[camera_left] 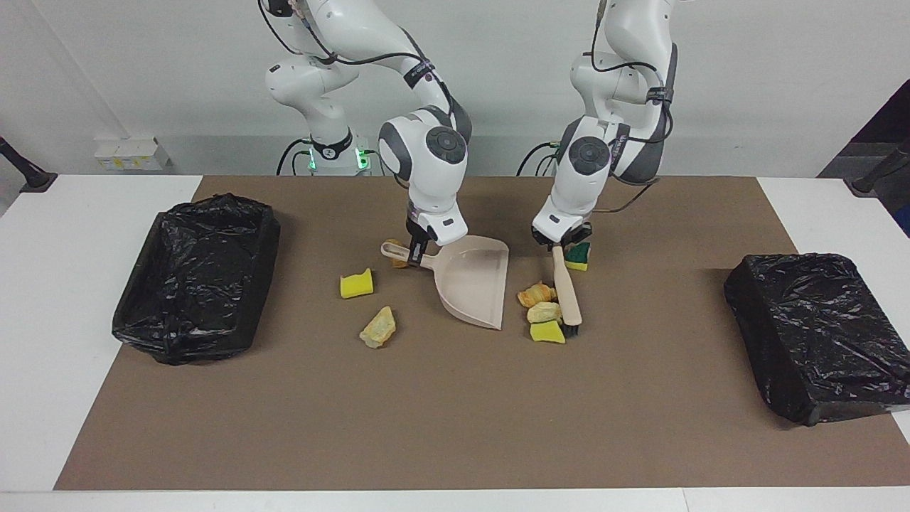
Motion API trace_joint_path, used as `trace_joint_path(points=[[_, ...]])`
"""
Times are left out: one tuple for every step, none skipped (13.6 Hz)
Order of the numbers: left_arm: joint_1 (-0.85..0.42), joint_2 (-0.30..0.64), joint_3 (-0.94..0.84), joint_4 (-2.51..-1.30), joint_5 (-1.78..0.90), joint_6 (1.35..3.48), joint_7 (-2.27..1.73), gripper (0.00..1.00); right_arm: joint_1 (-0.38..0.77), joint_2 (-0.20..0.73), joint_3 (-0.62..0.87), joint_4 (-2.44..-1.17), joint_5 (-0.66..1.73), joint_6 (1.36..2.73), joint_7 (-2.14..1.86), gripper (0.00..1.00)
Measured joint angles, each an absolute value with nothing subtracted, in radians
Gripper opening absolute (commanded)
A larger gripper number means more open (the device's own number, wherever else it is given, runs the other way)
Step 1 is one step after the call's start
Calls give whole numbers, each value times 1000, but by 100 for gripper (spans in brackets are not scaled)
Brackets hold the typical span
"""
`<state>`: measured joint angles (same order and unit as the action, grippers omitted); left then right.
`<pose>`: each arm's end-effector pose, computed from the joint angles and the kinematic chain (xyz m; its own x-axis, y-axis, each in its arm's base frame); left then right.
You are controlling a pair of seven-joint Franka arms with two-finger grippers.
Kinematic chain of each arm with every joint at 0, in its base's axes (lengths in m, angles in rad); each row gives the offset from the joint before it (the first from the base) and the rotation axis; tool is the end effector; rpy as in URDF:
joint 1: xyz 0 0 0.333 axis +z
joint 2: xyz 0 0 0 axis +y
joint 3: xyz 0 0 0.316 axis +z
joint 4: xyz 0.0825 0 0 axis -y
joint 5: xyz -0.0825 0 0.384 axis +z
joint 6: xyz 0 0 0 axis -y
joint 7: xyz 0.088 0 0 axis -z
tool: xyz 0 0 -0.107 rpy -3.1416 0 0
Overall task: Sweep and dump trash in bin
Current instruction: 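Brush the sponges and crumbs into the dustpan with the left gripper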
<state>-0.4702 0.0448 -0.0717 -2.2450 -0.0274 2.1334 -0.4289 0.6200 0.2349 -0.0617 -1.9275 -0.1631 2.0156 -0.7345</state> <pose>0.4364 -0.2641 0.3348 0.9841 -0.0922 -0.1516 -0.0998 -0.9941 -0.0431 0.5051 0.3058 0.3578 0.1914 0.9583 -0.2123 0.9810 -0.1940 0.0090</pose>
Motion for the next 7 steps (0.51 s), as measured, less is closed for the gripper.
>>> trace_joint_path(points=[[-510, 44, -72, -2244, -29, 2133, -429, 0, 620, 235, -62, -1928, -163, 2015, -734, 0], [-550, 42, -73, -2244, -36, 2132, -430, 0, 620, 235, -62, -1928, -163, 2015, -734, 0], [-590, 38, -74, -2243, -44, 2123, -434, 0, 620, 235, -62, -1928, -163, 2014, -734, 0], [-627, 33, -75, -2235, -51, 2096, -444, 0, 620, 235, -62, -1928, -163, 2014, -734, 0], [-650, 26, -76, -2213, -56, 2049, -457, 0, 620, 235, -62, -1928, -163, 2013, -734, 0], [-660, 12, -76, -2177, -60, 1979, -471, 0, 620, 234, -62, -1928, -163, 2013, -734, 0], [-660, -10, -74, -2145, -65, 1914, -477, 0, 620, 234, -62, -1928, -163, 2013, -734, 0]])
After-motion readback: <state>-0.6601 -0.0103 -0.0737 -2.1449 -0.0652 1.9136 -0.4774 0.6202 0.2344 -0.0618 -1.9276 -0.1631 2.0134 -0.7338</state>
